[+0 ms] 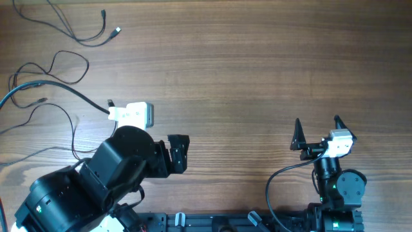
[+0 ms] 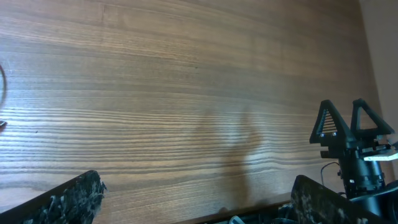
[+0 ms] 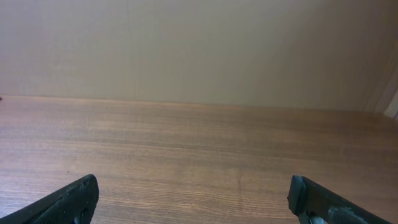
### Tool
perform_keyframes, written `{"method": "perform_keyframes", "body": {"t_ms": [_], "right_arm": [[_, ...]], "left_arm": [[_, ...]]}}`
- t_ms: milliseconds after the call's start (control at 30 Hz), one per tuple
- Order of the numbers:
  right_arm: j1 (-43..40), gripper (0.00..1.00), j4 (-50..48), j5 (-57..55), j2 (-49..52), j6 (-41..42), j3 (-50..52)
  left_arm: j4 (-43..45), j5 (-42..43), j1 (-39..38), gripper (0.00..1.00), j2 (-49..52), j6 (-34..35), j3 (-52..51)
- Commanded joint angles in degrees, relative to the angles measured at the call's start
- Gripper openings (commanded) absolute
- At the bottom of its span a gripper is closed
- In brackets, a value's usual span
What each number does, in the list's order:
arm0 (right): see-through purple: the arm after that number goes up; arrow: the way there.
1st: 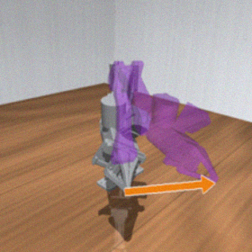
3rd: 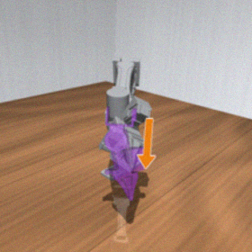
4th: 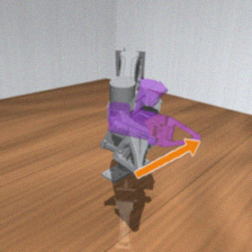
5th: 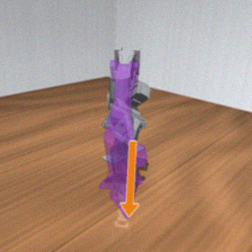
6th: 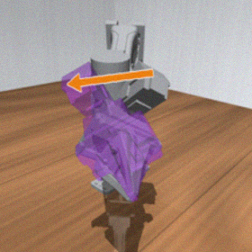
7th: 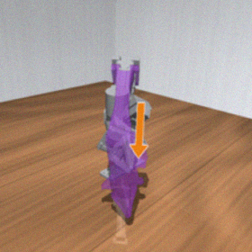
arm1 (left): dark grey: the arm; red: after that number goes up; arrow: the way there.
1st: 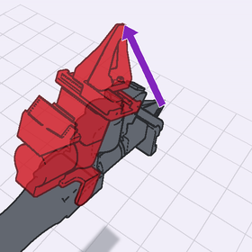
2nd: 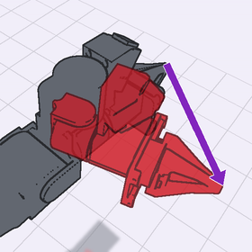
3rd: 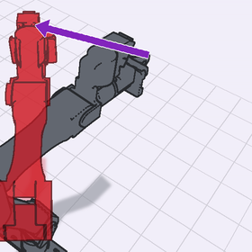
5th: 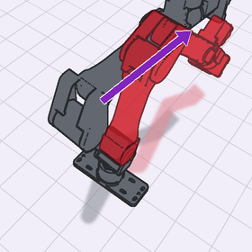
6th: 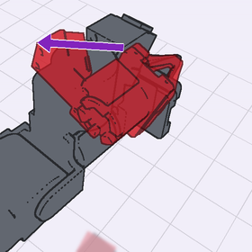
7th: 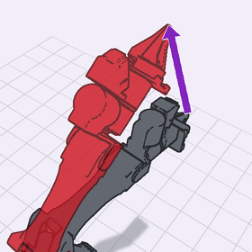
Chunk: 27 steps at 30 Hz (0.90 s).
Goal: Untangle cables
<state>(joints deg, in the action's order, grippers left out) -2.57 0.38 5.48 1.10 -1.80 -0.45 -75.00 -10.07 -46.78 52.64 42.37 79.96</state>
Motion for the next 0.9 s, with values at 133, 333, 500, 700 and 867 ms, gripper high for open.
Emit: {"method": "perform_keyframes", "body": {"t_ms": [133,333,500,700,867], "right_arm": [[0.1,1.0,0.0,-0.8,-0.9,1.0,0.1],[0.0,1.0,0.0,-0.8,-0.9,1.9,0.1],[0.0,1.0,0.0,-0.8,-0.9,1.8,0.1],[0.0,1.0,-0.4,-0.6,-0.9,1.9,0.1],[0.0,1.0,-0.4,-0.6,-0.9,1.9,0.1]], "left_arm": [[0.1,-0.9,-0.3,1.0,0.0,0.5,-0.3],[0.1,-0.9,-0.3,1.0,0.0,0.5,-0.3],[0.1,-0.9,-0.3,1.0,0.0,0.5,-0.3],[0.1,-0.9,-0.3,1.0,0.0,0.5,-0.3],[0.1,-0.9,-0.3,1.0,0.0,0.5,-0.3]]}}
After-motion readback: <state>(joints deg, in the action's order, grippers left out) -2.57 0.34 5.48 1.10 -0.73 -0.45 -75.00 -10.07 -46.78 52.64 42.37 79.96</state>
